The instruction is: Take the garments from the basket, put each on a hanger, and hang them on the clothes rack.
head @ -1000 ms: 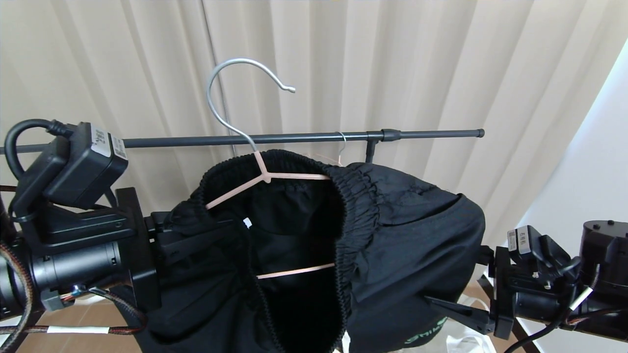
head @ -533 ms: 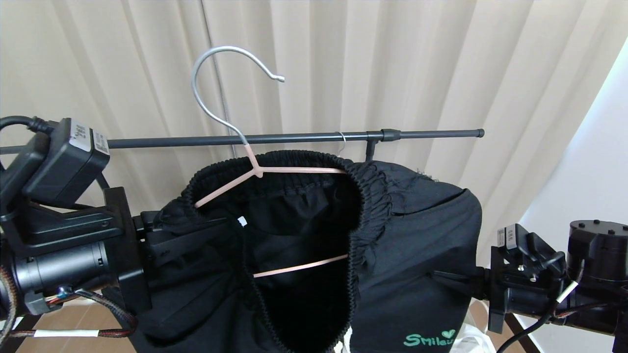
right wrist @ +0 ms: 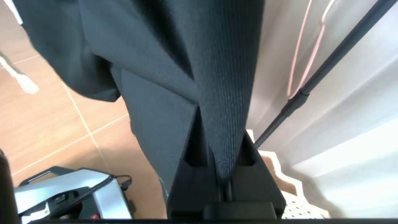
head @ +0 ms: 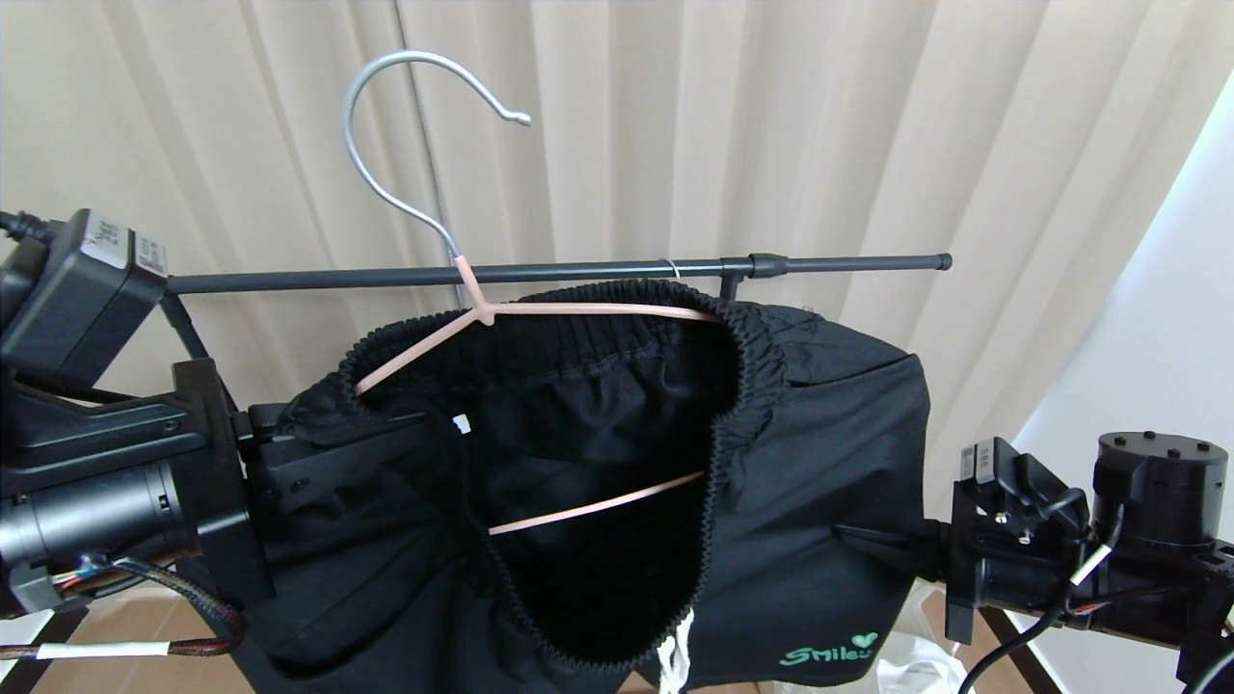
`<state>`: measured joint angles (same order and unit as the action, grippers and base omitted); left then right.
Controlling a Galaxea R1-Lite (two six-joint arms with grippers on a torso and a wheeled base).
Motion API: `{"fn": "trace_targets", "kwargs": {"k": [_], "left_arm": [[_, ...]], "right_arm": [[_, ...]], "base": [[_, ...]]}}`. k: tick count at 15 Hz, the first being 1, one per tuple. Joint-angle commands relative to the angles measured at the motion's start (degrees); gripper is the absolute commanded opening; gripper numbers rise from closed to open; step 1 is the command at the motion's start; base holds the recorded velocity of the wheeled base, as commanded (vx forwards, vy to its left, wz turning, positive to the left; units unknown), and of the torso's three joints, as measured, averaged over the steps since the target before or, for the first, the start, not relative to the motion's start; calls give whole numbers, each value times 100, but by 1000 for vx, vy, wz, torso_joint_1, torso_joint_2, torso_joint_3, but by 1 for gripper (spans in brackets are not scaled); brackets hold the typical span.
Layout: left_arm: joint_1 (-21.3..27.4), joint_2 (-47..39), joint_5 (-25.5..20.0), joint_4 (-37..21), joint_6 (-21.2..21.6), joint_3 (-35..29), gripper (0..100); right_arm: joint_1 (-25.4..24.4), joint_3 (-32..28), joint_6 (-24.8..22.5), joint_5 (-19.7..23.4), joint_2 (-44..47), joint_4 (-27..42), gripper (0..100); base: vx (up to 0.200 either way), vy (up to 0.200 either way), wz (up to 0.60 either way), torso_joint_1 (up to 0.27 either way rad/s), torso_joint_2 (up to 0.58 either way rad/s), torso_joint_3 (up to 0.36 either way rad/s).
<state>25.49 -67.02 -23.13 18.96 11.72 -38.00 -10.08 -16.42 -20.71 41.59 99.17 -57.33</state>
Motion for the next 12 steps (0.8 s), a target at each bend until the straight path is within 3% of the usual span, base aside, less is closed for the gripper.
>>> {"fn": "trace_targets", "kwargs": {"k": [1,6,7,9,12], "left_arm": [[-79,-4,-8,12,-3,-6,0],[-229,-48,1,3,-47,29,0],[-229,-56,10,-6,-90,38,0],[-387,-144,19,-6,-134,135,0],[-607,-364,19,3,-126,398,0]], "right_arm": [[-3,7,6,-2,41,-6,0],[-11,60,6,-90,41,-15,0],[-20,60,15,-90,23,-15,100],[-29,139,-21,-37,-73,-41,100],[-29,376,-161,-37,-223,-736,100]], "base": [[0,0,0,0,0,0],[0,0,0,0,0,0],[0,0,0,0,0,0],[0,0,0,0,0,0],[0,0,0,0,0,0]]}}
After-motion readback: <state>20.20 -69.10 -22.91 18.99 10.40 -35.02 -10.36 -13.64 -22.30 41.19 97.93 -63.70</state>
